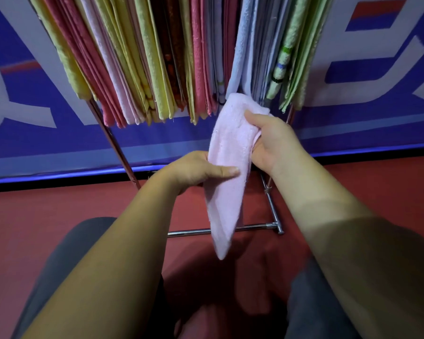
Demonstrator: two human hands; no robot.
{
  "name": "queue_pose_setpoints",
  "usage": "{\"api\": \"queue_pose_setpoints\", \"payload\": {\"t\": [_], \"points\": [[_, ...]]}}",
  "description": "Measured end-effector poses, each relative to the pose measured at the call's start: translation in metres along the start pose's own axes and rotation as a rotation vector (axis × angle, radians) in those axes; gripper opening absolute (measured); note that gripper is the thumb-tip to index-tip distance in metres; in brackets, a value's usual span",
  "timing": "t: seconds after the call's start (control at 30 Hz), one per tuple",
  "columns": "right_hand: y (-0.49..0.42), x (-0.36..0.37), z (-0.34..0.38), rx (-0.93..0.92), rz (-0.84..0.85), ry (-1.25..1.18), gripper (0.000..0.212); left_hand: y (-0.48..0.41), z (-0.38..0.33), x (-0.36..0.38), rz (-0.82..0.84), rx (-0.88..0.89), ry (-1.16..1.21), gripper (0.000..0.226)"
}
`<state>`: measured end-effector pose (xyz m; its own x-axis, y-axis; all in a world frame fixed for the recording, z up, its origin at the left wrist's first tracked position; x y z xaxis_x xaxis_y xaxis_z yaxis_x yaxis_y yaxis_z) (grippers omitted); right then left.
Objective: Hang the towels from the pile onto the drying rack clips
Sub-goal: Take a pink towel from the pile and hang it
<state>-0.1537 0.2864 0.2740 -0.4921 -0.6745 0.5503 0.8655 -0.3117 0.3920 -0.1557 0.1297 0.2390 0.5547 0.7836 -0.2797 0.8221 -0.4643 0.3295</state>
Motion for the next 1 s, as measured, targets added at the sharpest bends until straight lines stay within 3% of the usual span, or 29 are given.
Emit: {"api": "queue_pose_setpoints", "payload": {"t": [0.13, 0.27, 0.43, 0.53, 0.67, 0.77, 0.83, 0.9, 1.0], "points": [[0.004, -0.002, 0.003, 0.036, -0.01, -0.142, 0.031, -0.002, 0.021, 0.016, 0.074, -0.063, -0.097, 0.055], [0.007, 0.002, 0.007, 0.026, -0.007, -0.139, 0.04, -0.015, 0.04, 0.011, -0.039, -0.081, -0.205, 0.054], [0.013, 0.006, 0.001, 0.069, 0.01, -0.103, 0.043, -0.012, 0.058, 0.01, -0.146, -0.226, -0.577, 0.06], [0.016, 0.009, 0.001, 0.07, 0.025, -0.124, 0.044, -0.01, 0.069, 0.027, -0.066, -0.277, -0.724, 0.067], [0.021, 0.017, 0.006, 0.072, 0.05, -0.165, 0.043, -0.017, 0.084, 0.045, -0.057, -0.266, -0.712, 0.069], [0.025, 0.021, 0.009, 0.047, 0.055, -0.138, 0.04, -0.024, 0.092, 0.05, -0.144, -0.224, -0.709, 0.068], [0.021, 0.019, 0.01, 0.008, 0.03, -0.121, 0.04, -0.025, 0.093, 0.047, -0.218, -0.216, -0.71, 0.056], [0.014, 0.018, 0.012, -0.05, 0.003, -0.104, 0.048, -0.026, 0.094, 0.039, -0.291, -0.228, -0.722, 0.041], [0.011, 0.017, 0.017, -0.128, -0.056, -0.053, 0.077, -0.019, 0.093, 0.036, -0.35, -0.304, -0.677, 0.034]]}}
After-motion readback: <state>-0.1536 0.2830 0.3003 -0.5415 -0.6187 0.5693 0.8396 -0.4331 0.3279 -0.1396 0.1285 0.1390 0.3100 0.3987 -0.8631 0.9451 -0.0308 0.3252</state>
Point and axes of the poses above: each hand's wrist, its own y-axis away from the middle knuckle, its own x-axis out of the palm, z = x × y, the point moved 9 cm from there along -y, towards the middle knuckle, and after that the axes turned 6 degrees about -z, right-handed, at the moved point
